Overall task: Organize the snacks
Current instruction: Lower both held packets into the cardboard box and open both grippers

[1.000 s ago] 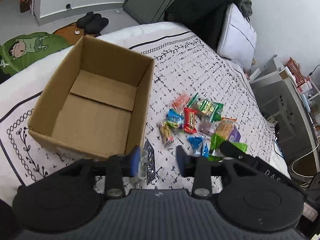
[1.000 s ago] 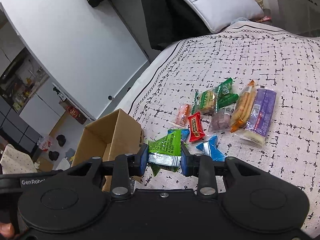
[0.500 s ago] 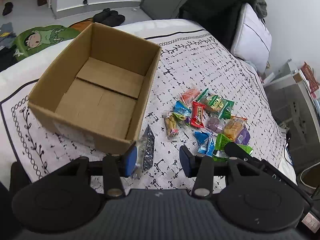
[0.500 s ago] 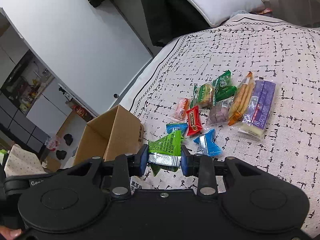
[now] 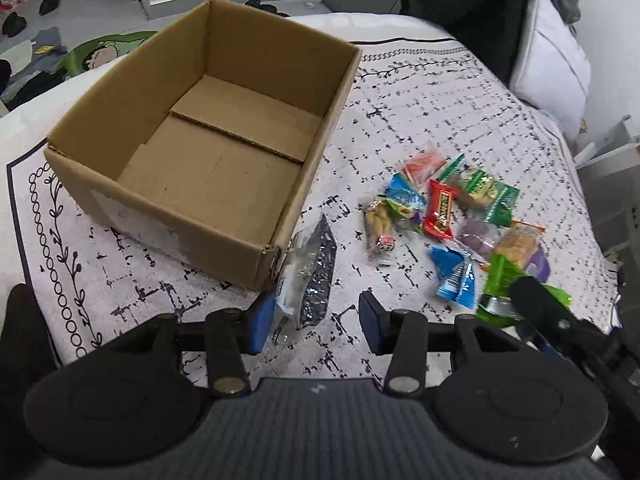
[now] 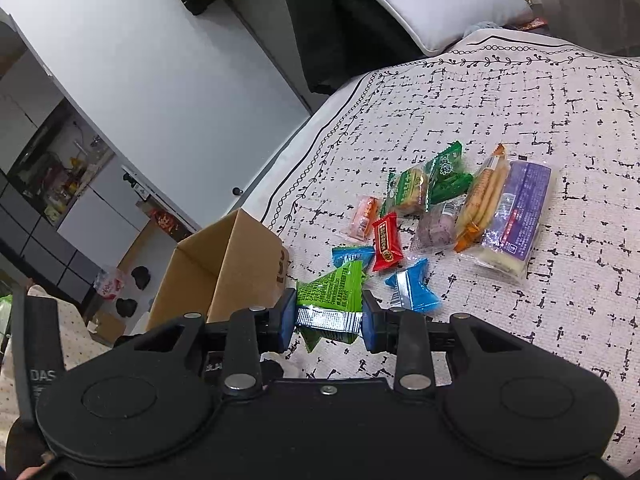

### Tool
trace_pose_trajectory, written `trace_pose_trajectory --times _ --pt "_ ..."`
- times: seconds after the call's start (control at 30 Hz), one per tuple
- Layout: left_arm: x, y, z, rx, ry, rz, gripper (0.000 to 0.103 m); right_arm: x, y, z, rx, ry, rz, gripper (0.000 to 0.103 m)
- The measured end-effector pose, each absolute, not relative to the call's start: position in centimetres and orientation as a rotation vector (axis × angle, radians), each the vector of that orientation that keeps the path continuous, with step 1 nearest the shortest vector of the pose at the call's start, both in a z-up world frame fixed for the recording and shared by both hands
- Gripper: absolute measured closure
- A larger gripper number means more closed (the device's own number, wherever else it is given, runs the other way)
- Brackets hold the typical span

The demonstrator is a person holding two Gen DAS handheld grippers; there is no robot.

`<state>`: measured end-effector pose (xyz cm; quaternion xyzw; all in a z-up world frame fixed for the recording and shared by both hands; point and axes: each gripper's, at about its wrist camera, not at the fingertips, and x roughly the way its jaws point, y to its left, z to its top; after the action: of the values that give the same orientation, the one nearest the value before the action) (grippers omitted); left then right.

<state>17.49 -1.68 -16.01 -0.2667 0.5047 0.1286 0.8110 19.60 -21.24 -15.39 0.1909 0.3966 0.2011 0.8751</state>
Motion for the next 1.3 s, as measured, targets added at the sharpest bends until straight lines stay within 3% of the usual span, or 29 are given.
trace_pose_trajectory --times 0.1,0.17,0.27,1.3 --pt "17.6 -1.6 -16.4 -0.575 1.067 0.279 0.063 19.7 -21.2 -15.6 0.398 0.835 0.421 0.071" --pt "17.7 -1.7 -16.6 -0.567 1.064 0.273 0.077 19.7 -21.1 -15.6 0.393 0.836 0.421 0.071" --pt "17.6 -1.7 -16.6 -0.571 1.058 0.269 0.084 19.7 -21.0 -15.6 0.389 0.838 0.418 0.071" --pt "16.7 4.9 -7.6 -0.677 0.811 0.069 0.086 20.2 -14.3 -10.8 0.359 0.733 0.440 0.071"
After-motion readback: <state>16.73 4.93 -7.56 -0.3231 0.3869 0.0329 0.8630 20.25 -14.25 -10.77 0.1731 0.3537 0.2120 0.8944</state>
